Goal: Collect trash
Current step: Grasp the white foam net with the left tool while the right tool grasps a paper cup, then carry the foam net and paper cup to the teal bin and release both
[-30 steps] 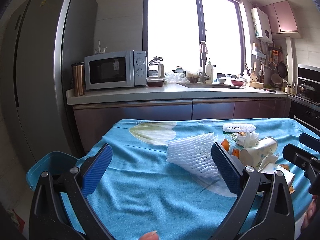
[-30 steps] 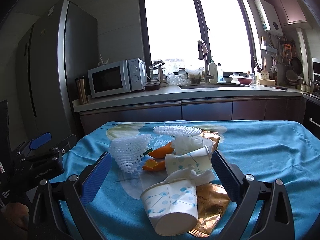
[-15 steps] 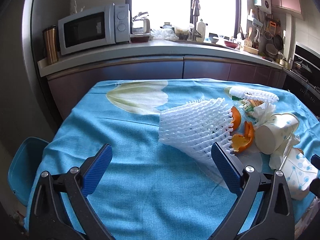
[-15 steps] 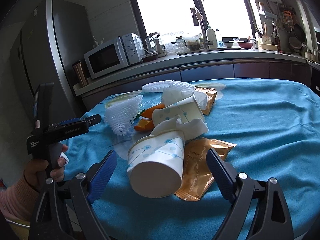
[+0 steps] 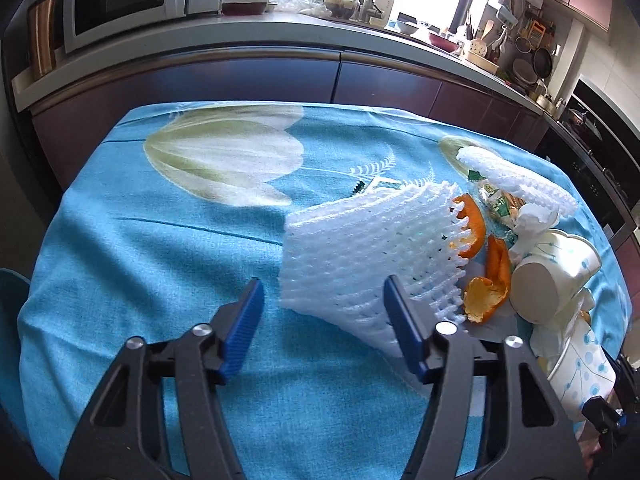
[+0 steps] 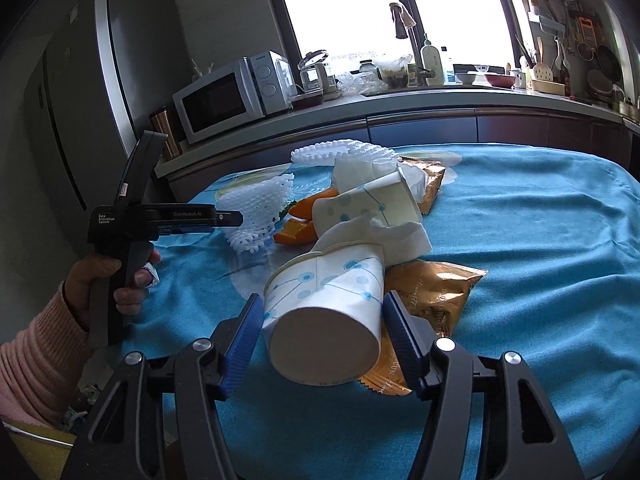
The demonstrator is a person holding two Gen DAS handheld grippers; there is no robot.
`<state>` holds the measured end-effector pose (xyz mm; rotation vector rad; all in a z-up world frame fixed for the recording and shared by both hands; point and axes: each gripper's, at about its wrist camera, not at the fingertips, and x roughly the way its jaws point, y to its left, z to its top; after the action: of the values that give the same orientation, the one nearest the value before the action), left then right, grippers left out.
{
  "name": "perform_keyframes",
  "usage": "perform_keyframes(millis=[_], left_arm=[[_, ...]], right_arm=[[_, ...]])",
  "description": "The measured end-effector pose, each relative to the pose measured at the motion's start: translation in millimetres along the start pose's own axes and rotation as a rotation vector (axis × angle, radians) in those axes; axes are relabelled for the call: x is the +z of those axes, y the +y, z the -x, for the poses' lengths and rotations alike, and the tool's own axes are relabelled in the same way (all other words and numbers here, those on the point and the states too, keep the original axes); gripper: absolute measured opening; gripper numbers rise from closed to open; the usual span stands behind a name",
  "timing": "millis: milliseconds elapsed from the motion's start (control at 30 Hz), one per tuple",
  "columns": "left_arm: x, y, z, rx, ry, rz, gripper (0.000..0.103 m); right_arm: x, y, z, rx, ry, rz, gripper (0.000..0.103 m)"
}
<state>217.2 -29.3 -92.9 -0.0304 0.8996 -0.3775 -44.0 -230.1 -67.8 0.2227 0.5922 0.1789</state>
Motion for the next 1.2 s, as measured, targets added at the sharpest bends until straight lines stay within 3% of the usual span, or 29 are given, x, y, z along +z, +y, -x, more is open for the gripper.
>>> perform_keyframes(millis=[100,300,467,767,1200], left_arm=[[-3,0,2,-0.021,-0.011,0.006,0.034],[-16,-6,27,-0.062,-0.060,0.007,0.021],[-35,0,63,-0.087,-0.101,0.030,0.020],[-68,44,120,-0.088,-0.165,0.133,0.019],[-104,111,191,0.026,-0.265,0.253,0.019]], right_arm=[[1,1,1,0.012,-0.004,0.000,0.055],[5,4,4,0.048,-0.005,0.004,0.053],[9,12,7,0.090,-0.021,0.013,0.053],[22,37,-8,0.207,-0.021,0.024,0.053],[54,105,-52,0.433,0.025,0.106,0.053]])
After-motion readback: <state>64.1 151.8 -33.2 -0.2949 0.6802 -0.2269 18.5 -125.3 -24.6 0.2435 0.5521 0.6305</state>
